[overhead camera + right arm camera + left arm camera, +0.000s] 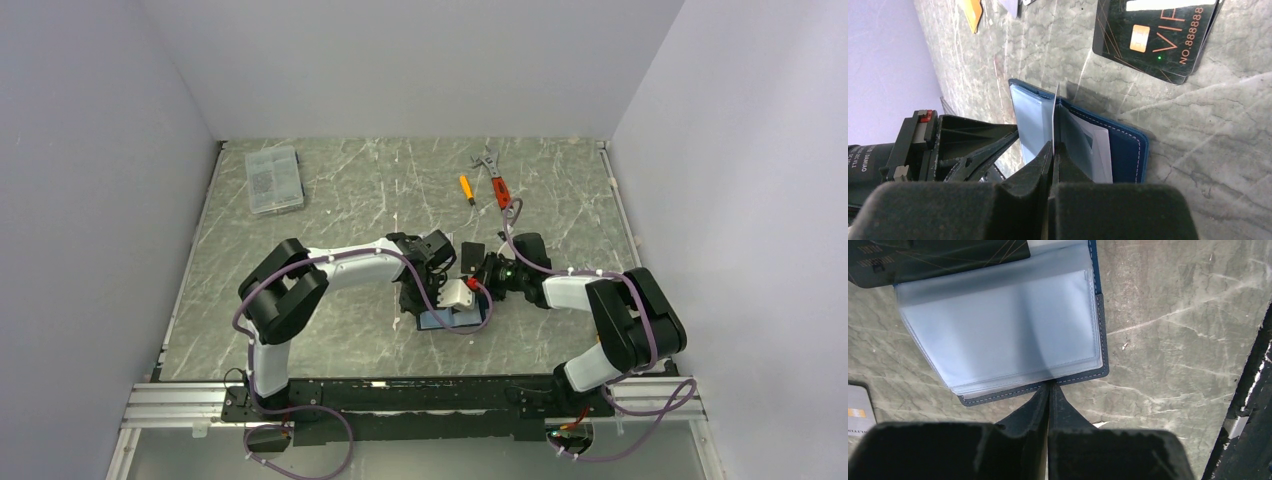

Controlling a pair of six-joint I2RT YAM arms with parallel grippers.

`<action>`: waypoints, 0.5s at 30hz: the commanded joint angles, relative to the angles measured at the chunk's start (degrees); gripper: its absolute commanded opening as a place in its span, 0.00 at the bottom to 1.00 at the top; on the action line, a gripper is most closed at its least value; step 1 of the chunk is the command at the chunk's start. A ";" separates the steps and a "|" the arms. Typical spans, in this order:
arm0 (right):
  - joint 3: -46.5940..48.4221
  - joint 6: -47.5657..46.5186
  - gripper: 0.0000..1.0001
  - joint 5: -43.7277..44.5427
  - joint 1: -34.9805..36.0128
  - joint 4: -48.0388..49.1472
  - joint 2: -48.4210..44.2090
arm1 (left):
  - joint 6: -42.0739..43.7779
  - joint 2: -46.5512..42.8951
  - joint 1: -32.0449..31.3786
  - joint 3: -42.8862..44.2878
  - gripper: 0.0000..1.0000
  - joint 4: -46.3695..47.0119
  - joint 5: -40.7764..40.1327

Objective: Put the credit cards into the card holder
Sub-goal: Insert the credit card into the card holder.

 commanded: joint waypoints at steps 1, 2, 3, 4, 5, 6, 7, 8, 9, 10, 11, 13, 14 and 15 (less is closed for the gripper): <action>-1.05 2.27 0.00 -4.12 -0.07 6.67 -0.10 | -1.59 3.67 -1.89 -1.84 0.07 -1.42 1.55; -1.11 2.40 0.00 -4.08 -0.15 6.79 -0.55 | -1.60 3.68 -1.88 -1.74 0.07 -1.49 1.56; -1.20 2.46 0.00 -4.00 -0.20 6.75 -0.99 | -1.60 3.66 -1.90 -1.80 0.06 -1.40 1.52; -1.30 2.64 0.00 -4.03 -0.16 6.73 -1.44 | -1.60 3.54 -1.95 -1.92 0.06 -1.28 1.44; -1.36 2.67 0.00 -4.10 -0.18 6.69 -1.95 | -1.60 3.47 -1.96 -2.01 0.06 -1.21 1.37; -1.38 2.75 0.00 -4.10 -0.20 6.41 -2.35 | -1.64 3.47 -1.96 -1.97 0.06 -1.18 1.29; -1.57 2.92 0.00 -3.94 -0.24 6.39 -2.79 | -1.72 3.49 -1.96 -2.01 0.05 -1.26 1.23; -1.81 3.06 0.00 -3.84 -0.22 6.49 -3.09 | -1.83 3.48 -2.01 -2.03 0.05 -1.22 1.27; -2.03 3.25 0.00 -3.73 -0.24 6.70 -3.24 | -1.92 3.47 -1.97 -2.07 0.05 -1.20 1.13; -2.23 3.42 0.00 -3.74 -0.24 6.91 -3.27 | -2.02 3.47 -1.97 -2.20 0.05 -1.11 1.12; -2.38 3.65 0.00 -3.86 -0.25 7.23 -3.15 | -2.03 3.39 -1.96 -2.25 0.05 -1.05 1.16; -2.59 3.89 0.00 -3.88 -0.25 7.63 -2.82 | -2.12 3.42 -1.97 -2.15 0.04 -1.14 1.20; -2.69 4.03 0.00 -3.81 -0.25 7.80 -2.73 | -2.12 3.40 -1.96 -2.23 0.04 -1.14 1.14; -2.80 4.15 0.00 -3.89 -0.25 7.93 -2.47 | -2.05 3.34 -1.96 -2.28 0.04 -1.03 1.12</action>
